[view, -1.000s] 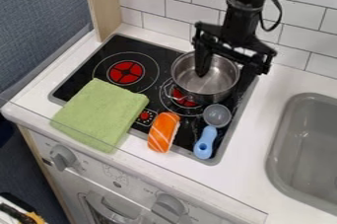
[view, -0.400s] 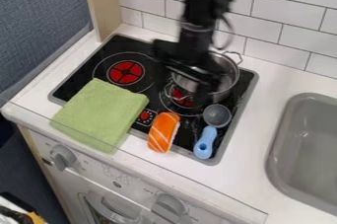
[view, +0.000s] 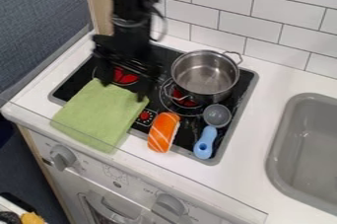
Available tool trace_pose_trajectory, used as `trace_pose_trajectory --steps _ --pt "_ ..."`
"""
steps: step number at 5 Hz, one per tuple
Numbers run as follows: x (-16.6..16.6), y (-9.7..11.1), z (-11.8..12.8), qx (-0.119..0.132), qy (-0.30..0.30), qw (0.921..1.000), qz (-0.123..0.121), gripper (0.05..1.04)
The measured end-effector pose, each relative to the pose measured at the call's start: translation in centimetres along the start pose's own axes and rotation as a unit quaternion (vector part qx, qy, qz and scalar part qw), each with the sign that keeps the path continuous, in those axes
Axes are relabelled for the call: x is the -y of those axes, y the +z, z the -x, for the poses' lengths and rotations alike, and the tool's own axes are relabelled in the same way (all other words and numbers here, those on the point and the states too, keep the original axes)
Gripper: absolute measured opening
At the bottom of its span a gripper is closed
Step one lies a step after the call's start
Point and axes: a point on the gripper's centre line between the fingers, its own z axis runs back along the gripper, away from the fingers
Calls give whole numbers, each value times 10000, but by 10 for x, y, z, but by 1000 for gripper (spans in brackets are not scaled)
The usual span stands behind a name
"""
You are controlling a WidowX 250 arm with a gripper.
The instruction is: Put the green towel in the pot on the left burner
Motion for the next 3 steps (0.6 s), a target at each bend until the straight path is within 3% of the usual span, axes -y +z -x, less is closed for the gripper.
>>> trace_pose_trajectory --steps 1,3 --pt "-12 -19 6 -351 53 9994 -5 1001" --pt "-23 -45 12 -715 158 9973 -82 1001"
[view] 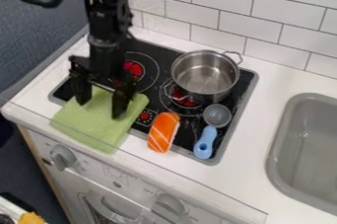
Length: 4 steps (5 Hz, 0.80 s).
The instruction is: Put the green towel in the pot on the left burner
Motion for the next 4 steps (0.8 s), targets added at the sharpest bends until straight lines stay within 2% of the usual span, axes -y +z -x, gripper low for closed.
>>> trace_pose_trajectory --steps 1,2,3,4 --pt "-3 -5 -9 -133 1 9999 -44 1001" --pt "-5 -9 -17 -390 33 9992 27 1001" --pt "-7 -13 -26 -769 27 9968 199 1001" --pt "-7 -19 -37 -1271 -84 9909 436 1001"
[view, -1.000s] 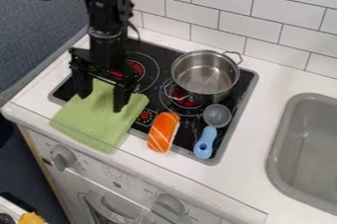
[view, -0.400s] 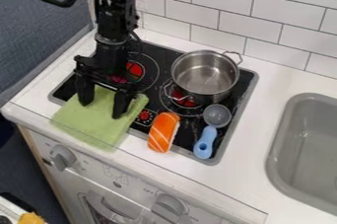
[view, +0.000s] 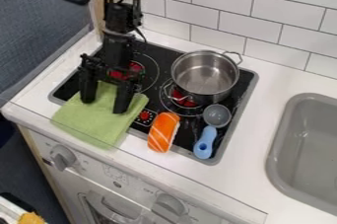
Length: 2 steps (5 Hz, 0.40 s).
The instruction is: Put the green towel in the pot on the left burner
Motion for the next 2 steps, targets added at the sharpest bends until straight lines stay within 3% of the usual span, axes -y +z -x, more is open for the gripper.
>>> trace_pose_trajectory --steps 1,2 --pt "-4 26 -37 464 52 9989 23 1001" --pt "-4 57 -93 1537 -116 9880 -87 999"
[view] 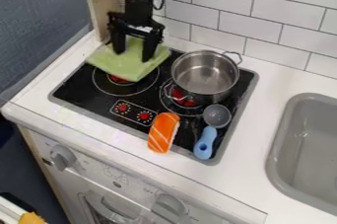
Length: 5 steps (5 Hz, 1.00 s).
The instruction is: Put the green towel in the pot on the left burner
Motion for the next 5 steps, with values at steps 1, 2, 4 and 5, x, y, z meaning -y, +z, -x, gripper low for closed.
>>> trace_pose_trajectory --steps 1,2,4,5 --pt "6 1 -3 247 -105 9995 152 1001" --pt "10 2 -1 367 -143 9988 278 1000" --pt "11 20 13 477 -84 9985 256 999" --pt "5 32 17 437 90 9990 63 999"
